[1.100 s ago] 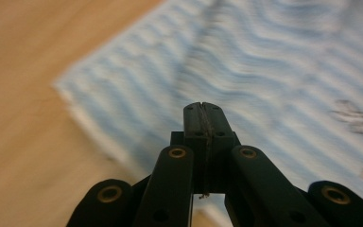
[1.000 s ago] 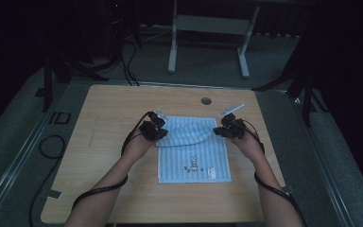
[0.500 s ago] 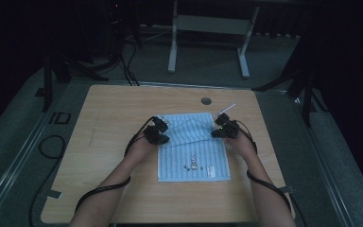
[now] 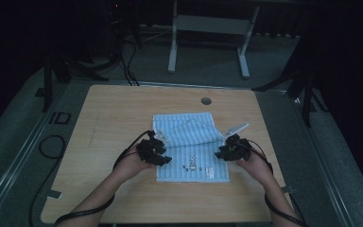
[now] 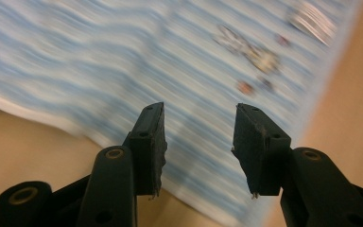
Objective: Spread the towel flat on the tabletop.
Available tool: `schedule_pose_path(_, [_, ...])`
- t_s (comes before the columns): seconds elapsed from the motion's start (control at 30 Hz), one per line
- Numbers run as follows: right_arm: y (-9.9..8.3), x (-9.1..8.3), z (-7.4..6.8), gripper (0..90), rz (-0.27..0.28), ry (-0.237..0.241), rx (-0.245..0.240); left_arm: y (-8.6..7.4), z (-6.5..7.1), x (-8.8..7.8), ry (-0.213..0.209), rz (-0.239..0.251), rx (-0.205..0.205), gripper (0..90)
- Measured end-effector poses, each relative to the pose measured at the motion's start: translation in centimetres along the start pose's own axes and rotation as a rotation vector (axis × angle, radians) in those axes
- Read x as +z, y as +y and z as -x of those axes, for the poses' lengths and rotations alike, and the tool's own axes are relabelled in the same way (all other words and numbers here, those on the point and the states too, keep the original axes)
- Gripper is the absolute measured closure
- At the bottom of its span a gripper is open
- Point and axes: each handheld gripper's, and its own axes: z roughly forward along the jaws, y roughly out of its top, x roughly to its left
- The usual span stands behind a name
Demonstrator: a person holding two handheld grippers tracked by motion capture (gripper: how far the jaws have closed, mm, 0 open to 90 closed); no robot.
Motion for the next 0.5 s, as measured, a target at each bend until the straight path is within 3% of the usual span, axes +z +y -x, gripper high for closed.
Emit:
schedule_pose_path(0.07, [-0.6, -0.1, -0.6, 61.0, -0.006, 0.009, -0.005, 0.0, 0.0, 0.0, 0.0, 0.0, 0.0, 53.6])
schedule_pose_path(0.1, [-0.6, -0.1, -0.6, 59.4, -0.006, 0.009, -0.005, -0.8, 0.9, 0.4, -0.017, -0.023, 0.01, 53.6])
schedule_pose_path(0.13, [-1.9, -0.1, -1.8, 56.2, -0.016, 0.017, -0.03, -1.0, 1.1, 0.6, -0.02, -0.036, 0.02, 52.9])
schedule_pose_path(0.23, [-3.1, 0.0, -2.8, 53.6, -0.029, 0.025, -0.025, -1.6, 1.7, 1.5, -0.026, -0.059, 0.028, 50.4])
schedule_pose_path(0.37, [-4.2, 0.8, -3.2, 55.0, -0.079, 0.011, -0.024, -2.0, 1.9, 2.7, -0.004, -0.09, 0.043, 49.3])
schedule_pose_path(0.5, [-4.3, 0.8, -3.4, 60.4, -0.074, -0.024, -0.047, -1.9, 1.9, 2.7, 0.019, -0.092, 0.05, 50.5])
